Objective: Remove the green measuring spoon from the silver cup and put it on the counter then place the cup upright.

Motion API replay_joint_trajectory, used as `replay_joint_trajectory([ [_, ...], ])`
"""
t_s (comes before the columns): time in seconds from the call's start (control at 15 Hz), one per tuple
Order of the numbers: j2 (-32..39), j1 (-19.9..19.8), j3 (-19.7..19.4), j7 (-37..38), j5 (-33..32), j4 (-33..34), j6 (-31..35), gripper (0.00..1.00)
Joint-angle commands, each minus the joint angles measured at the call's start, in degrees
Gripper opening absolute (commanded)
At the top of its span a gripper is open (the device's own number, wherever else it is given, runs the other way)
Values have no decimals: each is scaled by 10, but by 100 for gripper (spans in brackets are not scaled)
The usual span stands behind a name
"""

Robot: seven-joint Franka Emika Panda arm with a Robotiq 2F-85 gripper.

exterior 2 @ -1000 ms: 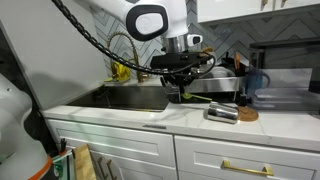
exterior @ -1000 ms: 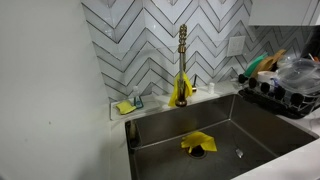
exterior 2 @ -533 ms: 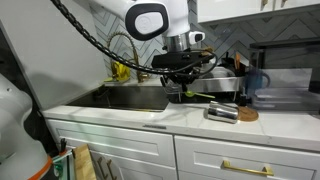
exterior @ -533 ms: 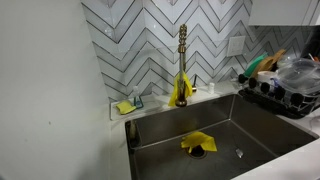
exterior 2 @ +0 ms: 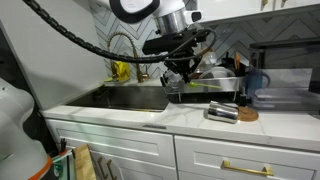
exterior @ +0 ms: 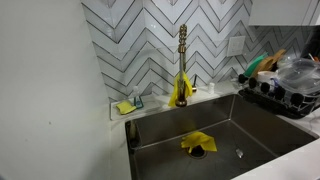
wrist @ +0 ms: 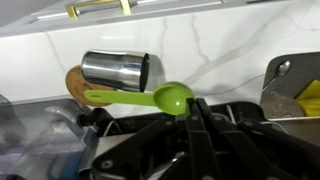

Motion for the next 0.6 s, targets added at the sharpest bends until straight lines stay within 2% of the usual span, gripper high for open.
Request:
replay_joint_trajectory([
  [0.0,-8,2,-10,11,-12,-5,1,3],
  [0.2,-17,-4,-13,13,-16,-13,2,3],
  [0.27,0,-14,-18,19,-29,-4,-7,1],
  [0.33,14,-19,-28,10,-31,1,-1,1],
  [0.4,32,-13,-56,-34,-1,7,5,1],
  [0.53,64,-29,-77,-61,-21,21,23,1],
])
